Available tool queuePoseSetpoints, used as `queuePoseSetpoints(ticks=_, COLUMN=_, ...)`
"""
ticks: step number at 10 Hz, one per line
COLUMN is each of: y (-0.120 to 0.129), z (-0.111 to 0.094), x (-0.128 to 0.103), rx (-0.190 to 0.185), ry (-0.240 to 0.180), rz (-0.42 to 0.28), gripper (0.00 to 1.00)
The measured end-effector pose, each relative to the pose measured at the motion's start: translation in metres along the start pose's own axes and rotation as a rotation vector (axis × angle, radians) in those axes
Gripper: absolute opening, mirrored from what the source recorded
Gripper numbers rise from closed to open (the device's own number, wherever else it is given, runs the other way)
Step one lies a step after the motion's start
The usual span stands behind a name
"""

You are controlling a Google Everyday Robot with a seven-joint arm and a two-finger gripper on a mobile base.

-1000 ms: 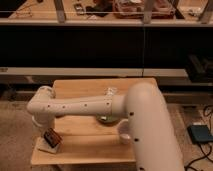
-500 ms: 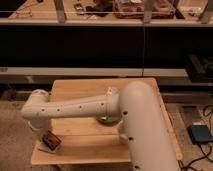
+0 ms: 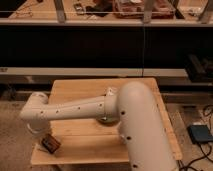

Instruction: Place the eraser on the white sponge

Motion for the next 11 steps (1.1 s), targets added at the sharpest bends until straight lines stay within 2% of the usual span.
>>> queuePoseSetpoints(ticks=2, y=-0.004, z=0.003, x=0.001, rx=0.009, ry=-0.001, rz=-0.004, gripper=0.77)
queuePoseSetpoints(ticks=3, y=-0.005, z=0.003, x=0.002, rx=0.009, ry=0.000, rz=-0.006, gripper=0.80)
queuePoseSetpoints(ticks=7, y=0.004, z=-0.004, x=0.006, rx=-0.006, ry=0.023, rz=0.008, gripper=0.80)
queuePoseSetpoints(ticks=9, y=0.013, z=-0.016, x=0.008, rx=-0.026, ry=0.043, rz=0.028, gripper=0.80)
queuePoseSetpoints(ticks=11, y=0.027, z=-0.040, x=0.010, rx=-0.033, ry=0.094, rz=0.077, gripper=0.80)
